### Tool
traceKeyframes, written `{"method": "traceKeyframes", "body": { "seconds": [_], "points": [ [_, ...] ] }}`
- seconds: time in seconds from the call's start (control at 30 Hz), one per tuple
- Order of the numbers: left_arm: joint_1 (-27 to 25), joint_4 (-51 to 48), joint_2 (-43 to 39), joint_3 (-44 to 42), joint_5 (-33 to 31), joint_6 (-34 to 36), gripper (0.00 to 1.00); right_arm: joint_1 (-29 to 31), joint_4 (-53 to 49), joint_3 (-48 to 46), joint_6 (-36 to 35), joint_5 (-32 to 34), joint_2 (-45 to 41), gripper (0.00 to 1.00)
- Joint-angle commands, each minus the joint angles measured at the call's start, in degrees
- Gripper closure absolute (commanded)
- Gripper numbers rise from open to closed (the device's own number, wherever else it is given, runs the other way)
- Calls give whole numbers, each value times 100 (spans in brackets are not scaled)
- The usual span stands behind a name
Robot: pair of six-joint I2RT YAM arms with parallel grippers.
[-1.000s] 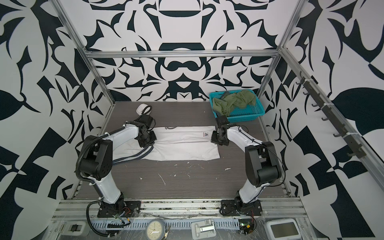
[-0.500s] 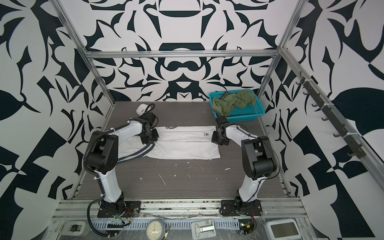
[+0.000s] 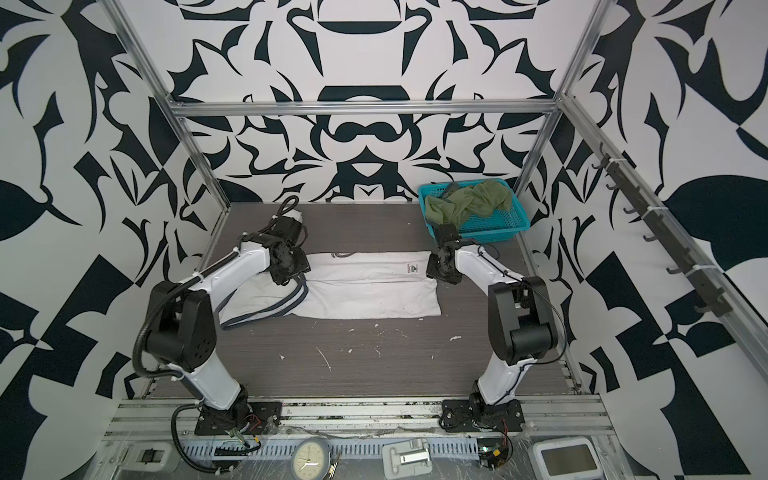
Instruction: Fold and stack the tank tops
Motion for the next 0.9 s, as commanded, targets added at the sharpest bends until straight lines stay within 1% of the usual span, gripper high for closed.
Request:
{"method": "traceKeyframes", "body": {
  "seconds": [0.0, 0.1, 0.2, 0.33, 0.43, 0.53, 0.63, 0.77, 0.87],
  "points": [
    [-242, -64, -267, -292, 9, -69, 36, 335, -31, -76, 75, -62, -474, 49],
    [-550, 236, -99, -320, 325, -93, 35, 801, 175, -1, 218, -324, -358, 49],
    [-694, 271, 442, -66, 547, -87, 37, 1150, 305, 259, 324, -470, 92, 49],
    [-735, 478, 905, 38, 742, -104, 38, 1184, 560, 396, 426, -840, 612, 50],
    [-764, 549, 1107, -20, 767, -137, 37, 1166, 493, 461, 374, -817, 888, 51],
    [-854, 640, 1261, -156, 841, -196, 37, 1026, 479, 289, 438, -822, 994, 54],
    [-1072, 726, 1314, -279, 907, -299, 37, 730, 559, -80, 515, -862, 925, 57],
    [-1524, 753, 1322, -325, 976, -454, 36, 347, 330, -519, 411, -530, 613, 57],
    [-1794, 714, 1195, -306, 962, -504, 34, -68, 316, -909, 367, -530, 317, 57]
  ]
}}
